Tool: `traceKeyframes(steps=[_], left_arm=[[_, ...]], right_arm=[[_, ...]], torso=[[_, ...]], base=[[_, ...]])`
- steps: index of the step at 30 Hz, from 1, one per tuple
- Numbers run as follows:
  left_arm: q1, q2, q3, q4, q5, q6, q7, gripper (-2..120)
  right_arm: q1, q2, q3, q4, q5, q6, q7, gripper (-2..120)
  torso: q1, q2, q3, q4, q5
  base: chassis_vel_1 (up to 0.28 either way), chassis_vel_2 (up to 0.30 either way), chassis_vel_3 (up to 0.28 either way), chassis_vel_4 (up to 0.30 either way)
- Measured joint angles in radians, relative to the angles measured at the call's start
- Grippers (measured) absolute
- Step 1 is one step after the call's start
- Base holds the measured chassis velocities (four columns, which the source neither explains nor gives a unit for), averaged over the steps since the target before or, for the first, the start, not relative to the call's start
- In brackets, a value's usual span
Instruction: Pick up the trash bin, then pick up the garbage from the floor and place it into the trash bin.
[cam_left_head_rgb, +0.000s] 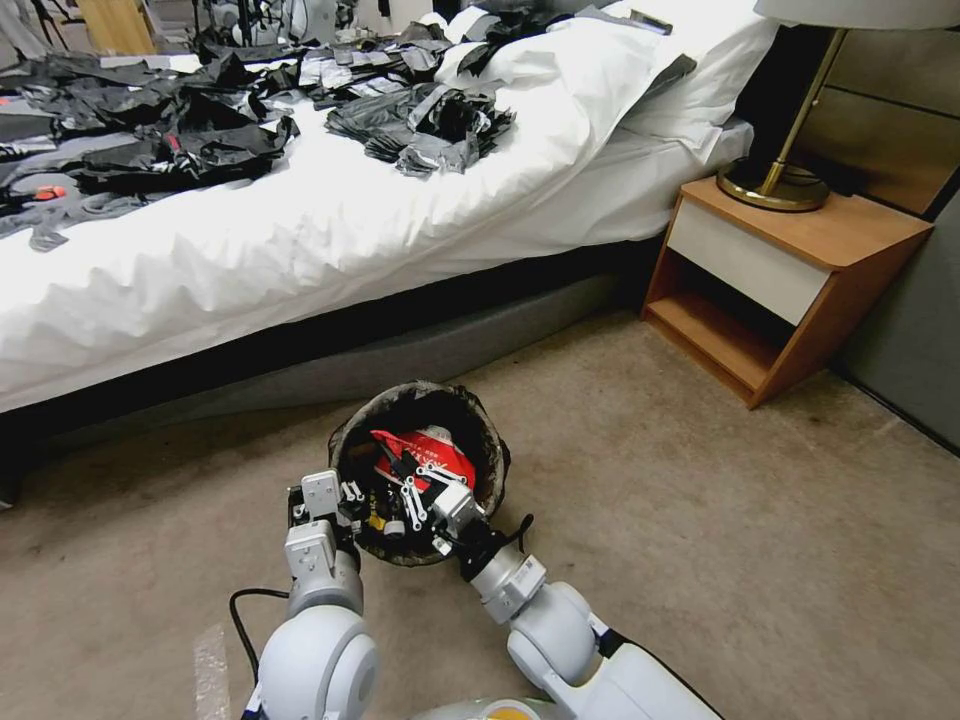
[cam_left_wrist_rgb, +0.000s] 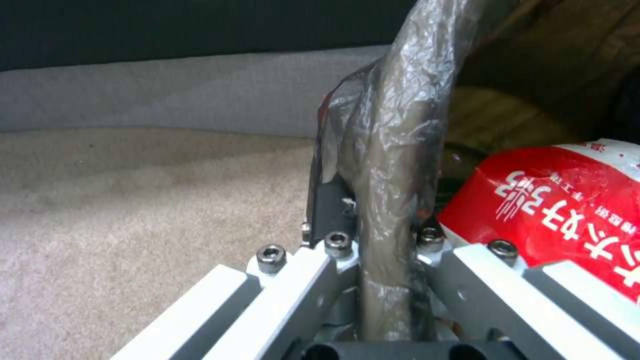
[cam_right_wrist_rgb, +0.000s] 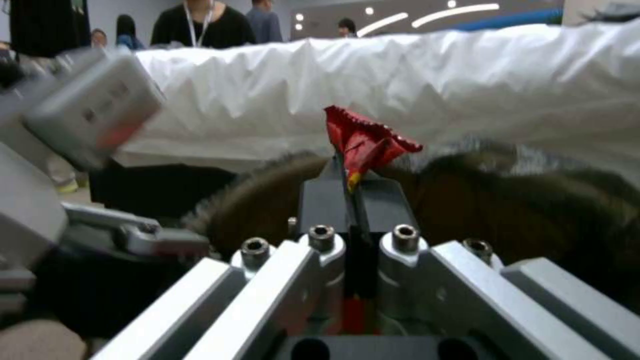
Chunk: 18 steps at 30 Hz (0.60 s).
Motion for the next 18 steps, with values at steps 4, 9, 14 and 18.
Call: traceKeyframes(steps=[4,9,14,18], left_arm=[[0.002,-0.001,0.000,-0.004,0.000,0.000,0.000,0],[0.004,-0.001,-0.002,-0.007,-0.001,0.000,0.000,0],[0.001,-0.002,-0.001,-0.007,-0.002,0.001,0.000,0],[0.000,-0.002,0.000,-0.005,-0.002,0.002,0.000,0]], right_arm=[[0.003,0.002,-0.002,-0.017,0.002,-0.006,0.004,11],[-0.003,0.003,-0.005,-0.024,0.001,-0.006,0.003,33],[-0.010,0.004,-0.005,-0.025,-0.004,-0.004,0.003,52],[-0.016,0.002,-0.002,-0.020,-0.006,-0.004,0.004,67]], torso=[[0.000,0.000,0.000,0.0000,0.0000],[0.000,0.000,0.000,0.0000,0.0000],[0.000,0.000,0.000,0.0000,0.0000],[0.000,0.000,0.000,0.0000,0.0000]], base=[[0.000,0.000,0.000,0.000],[0.000,0.000,0.000,0.000],[0.000,0.000,0.000,0.000],[0.000,0.000,0.000,0.000]])
